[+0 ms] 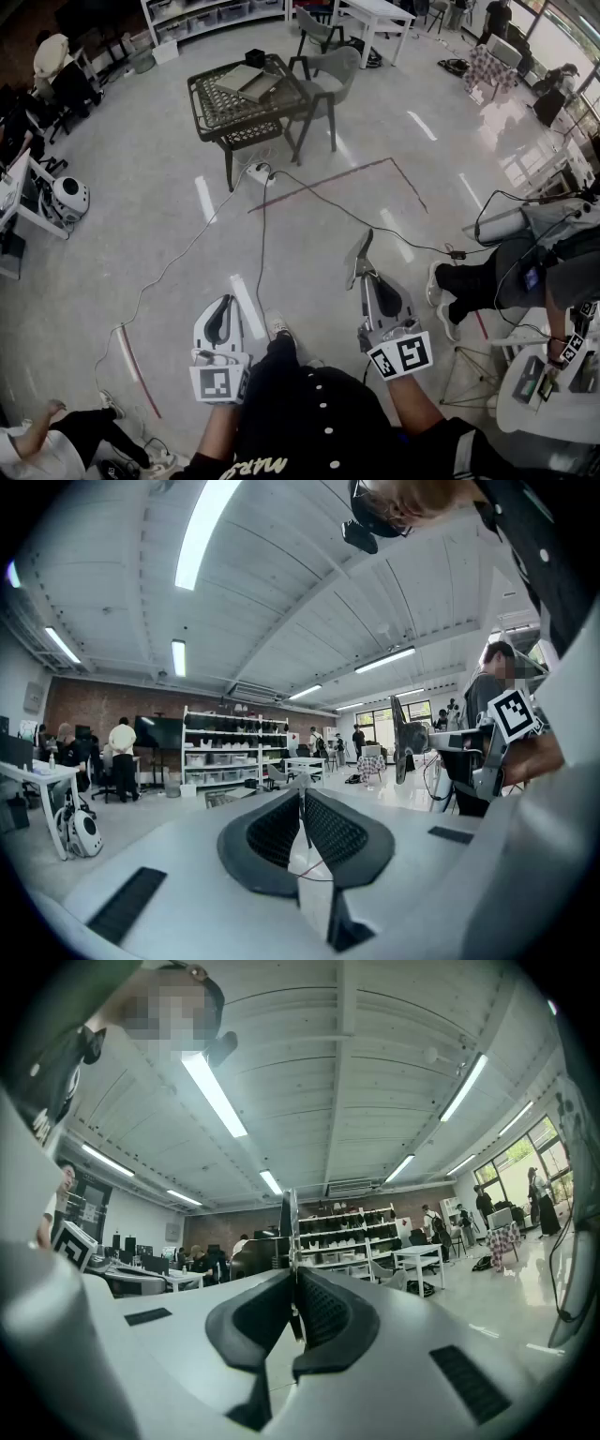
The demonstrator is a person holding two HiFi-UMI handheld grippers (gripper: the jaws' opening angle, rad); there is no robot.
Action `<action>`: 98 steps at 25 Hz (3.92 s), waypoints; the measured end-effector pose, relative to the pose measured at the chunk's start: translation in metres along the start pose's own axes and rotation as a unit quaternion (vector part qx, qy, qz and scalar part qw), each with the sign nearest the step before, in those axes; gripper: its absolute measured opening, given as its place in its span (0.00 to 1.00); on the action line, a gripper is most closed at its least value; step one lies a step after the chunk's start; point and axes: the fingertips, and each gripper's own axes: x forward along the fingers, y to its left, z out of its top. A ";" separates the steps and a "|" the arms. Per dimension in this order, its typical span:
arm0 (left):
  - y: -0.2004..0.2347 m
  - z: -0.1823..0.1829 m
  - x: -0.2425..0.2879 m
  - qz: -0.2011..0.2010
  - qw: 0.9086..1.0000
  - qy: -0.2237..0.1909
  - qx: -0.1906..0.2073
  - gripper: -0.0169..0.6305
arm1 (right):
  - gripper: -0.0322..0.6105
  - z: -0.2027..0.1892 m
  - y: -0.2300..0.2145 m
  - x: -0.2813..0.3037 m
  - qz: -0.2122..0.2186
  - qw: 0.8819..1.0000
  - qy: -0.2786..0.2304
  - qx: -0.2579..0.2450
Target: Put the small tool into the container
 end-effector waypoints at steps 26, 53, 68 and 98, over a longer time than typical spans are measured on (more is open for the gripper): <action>0.102 0.032 0.146 0.000 1.000 -0.013 0.001 0.09 | 0.08 0.003 -0.038 0.169 -0.019 1.000 -0.020 -0.006; 0.165 0.040 0.293 -0.008 1.000 0.002 0.007 0.09 | 0.08 -0.020 -0.088 0.326 -0.001 1.000 -0.002 -0.004; 0.181 0.061 0.426 0.020 1.000 0.005 0.009 0.09 | 0.08 -0.022 -0.176 0.443 0.026 1.000 0.005 -0.006; 0.238 0.074 0.602 0.049 0.999 -0.003 0.005 0.09 | 0.08 -0.045 -0.262 0.618 0.055 0.998 0.024 -0.010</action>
